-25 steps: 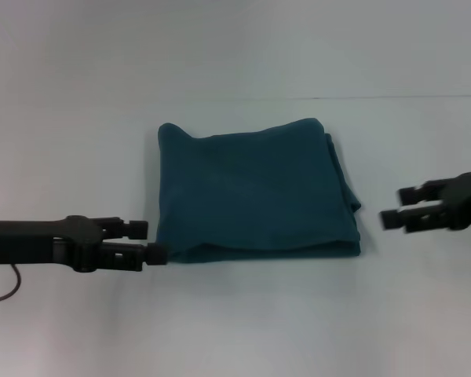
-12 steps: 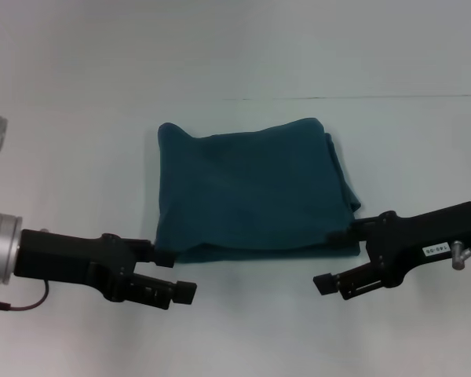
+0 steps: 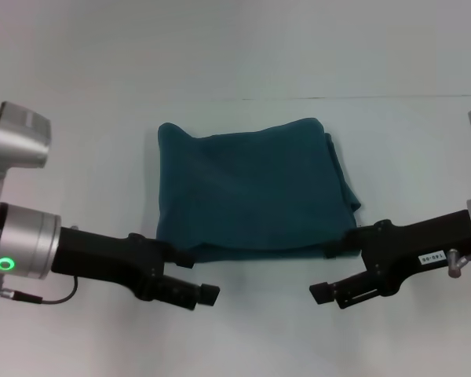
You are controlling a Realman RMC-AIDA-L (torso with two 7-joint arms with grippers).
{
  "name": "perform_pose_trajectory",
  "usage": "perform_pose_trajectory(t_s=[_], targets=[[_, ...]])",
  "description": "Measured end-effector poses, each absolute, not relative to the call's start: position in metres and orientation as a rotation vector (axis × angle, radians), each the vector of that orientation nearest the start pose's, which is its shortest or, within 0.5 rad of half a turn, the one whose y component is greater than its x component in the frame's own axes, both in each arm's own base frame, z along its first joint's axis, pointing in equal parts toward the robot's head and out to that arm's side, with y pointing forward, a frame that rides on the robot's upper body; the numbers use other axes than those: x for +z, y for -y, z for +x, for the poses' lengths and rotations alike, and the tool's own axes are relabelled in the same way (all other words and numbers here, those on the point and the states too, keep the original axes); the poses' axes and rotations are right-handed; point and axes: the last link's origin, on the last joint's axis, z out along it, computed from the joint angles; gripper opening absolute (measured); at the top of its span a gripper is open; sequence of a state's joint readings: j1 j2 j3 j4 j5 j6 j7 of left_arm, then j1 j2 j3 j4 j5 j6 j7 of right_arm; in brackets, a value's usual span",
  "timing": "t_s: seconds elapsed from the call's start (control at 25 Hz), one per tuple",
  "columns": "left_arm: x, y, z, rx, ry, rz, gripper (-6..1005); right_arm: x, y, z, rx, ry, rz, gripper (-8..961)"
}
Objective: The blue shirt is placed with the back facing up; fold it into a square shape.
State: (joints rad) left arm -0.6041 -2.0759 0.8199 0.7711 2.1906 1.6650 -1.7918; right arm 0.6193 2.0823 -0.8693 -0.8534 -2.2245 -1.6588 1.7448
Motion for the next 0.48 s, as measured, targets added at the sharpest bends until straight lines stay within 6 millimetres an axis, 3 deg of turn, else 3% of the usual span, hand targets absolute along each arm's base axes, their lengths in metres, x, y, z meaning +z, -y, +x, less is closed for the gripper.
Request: perform_pose_trajectory(t_s=[0.48], targets=[[-0.0093, -0.3354, -0.2443, -0.396, 1.016, -2.892, 950, -0.0155, -0.3315, 0.235, 0.265, -0.922, -3.062, 945]])
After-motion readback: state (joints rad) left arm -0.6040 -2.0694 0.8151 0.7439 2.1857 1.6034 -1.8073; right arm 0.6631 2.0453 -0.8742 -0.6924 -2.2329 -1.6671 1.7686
